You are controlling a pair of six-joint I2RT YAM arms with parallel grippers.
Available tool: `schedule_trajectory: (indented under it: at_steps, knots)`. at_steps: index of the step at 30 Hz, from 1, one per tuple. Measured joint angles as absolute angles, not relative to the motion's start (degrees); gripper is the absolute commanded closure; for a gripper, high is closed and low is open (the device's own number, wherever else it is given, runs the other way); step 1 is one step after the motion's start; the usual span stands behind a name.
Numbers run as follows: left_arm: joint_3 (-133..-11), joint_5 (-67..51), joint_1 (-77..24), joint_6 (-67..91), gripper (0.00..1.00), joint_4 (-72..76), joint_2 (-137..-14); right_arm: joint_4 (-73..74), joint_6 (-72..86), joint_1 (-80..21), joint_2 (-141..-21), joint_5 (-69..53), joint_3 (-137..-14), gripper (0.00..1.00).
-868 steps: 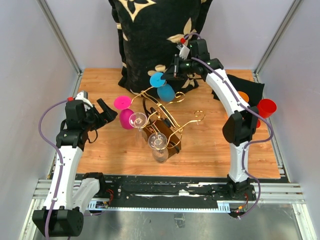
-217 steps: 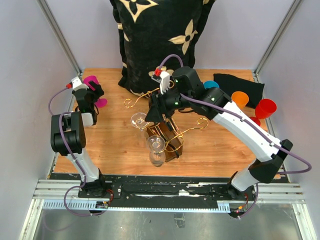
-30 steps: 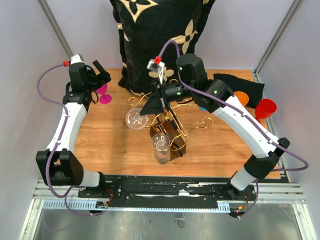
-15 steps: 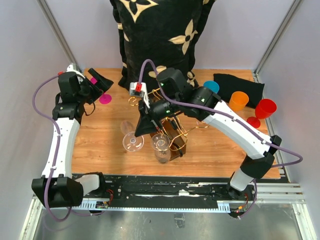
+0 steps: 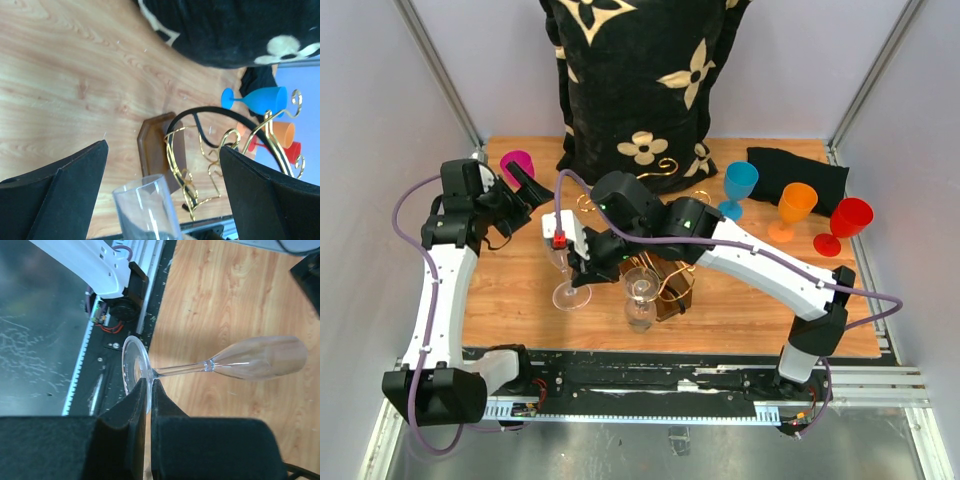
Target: Take the wine glass off the wine glass rack
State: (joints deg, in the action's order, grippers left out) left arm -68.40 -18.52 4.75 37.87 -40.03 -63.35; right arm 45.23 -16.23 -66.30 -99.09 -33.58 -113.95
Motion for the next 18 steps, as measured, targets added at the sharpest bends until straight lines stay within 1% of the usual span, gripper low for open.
schedule_trajectory:
  at_steps: [5, 10, 13, 18]
  knots:
    - [-68.55, -19.2, 4.75, 36.34, 0.0, -45.84, -63.37, 44.21, -21.58, -67.51, -99.09, -29.15, -113.93, 0.99]
    - [-68.42, -21.28, 4.75, 36.07, 0.0, -48.45, -63.26, 41.8, -24.91, -67.42, -99.09, -26.02, -113.1, 0.99]
    - [-66.0, -23.4, 4.75, 36.84, 0.0, -48.03, -62.02, 41.06, -26.22, -67.44, -99.15, -24.97, -112.44, 0.99]
    - [-59.92, -28.53, 4.75, 39.9, 0.05, -46.15, -60.1, 39.9, -28.21, -67.75, -99.22, -23.77, -110.59, 0.99]
